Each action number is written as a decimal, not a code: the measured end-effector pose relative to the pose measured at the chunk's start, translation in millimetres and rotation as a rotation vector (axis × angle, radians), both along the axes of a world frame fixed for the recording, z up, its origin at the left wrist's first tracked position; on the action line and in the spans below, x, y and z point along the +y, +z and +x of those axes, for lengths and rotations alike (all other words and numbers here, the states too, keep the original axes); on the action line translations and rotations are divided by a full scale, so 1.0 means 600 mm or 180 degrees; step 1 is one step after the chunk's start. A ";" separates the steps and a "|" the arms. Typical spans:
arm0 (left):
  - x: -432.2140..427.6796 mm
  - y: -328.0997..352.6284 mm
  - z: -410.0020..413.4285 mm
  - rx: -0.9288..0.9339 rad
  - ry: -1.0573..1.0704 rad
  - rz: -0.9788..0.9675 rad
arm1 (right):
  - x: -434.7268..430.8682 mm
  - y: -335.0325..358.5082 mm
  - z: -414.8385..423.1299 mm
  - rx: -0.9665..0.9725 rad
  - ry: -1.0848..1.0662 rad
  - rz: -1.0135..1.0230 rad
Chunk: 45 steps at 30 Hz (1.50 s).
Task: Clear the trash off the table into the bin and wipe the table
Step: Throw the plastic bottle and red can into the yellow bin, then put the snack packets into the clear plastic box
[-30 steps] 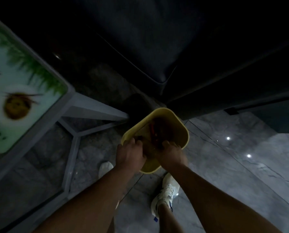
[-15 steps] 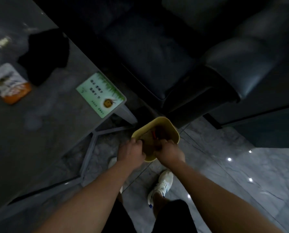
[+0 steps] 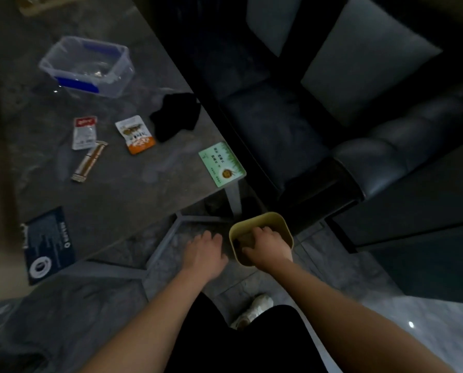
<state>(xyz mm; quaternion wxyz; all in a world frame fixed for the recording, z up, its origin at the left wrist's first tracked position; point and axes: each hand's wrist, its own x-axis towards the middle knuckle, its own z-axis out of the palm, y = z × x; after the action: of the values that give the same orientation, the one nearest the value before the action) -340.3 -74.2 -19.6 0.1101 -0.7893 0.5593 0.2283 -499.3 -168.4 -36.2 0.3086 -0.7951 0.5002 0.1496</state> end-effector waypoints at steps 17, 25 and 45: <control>0.123 0.114 0.275 0.0055 0.0726 -0.0680 | 0.066 0.139 0.283 -0.0358 0.0124 -0.0577; 0.158 0.126 0.397 0.0229 0.1026 -0.0750 | 0.078 0.164 0.408 -0.0398 0.0284 -0.0652; -0.020 0.103 0.567 -0.0054 0.2085 -0.0819 | -0.172 0.137 0.653 -0.0695 0.1011 -0.0623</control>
<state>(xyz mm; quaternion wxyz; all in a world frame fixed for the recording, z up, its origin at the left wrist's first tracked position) -0.4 -86.4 42.2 -0.0646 -0.9361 0.2997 0.1726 -107.6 -271.6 45.9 0.2548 -0.9016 0.3444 0.0601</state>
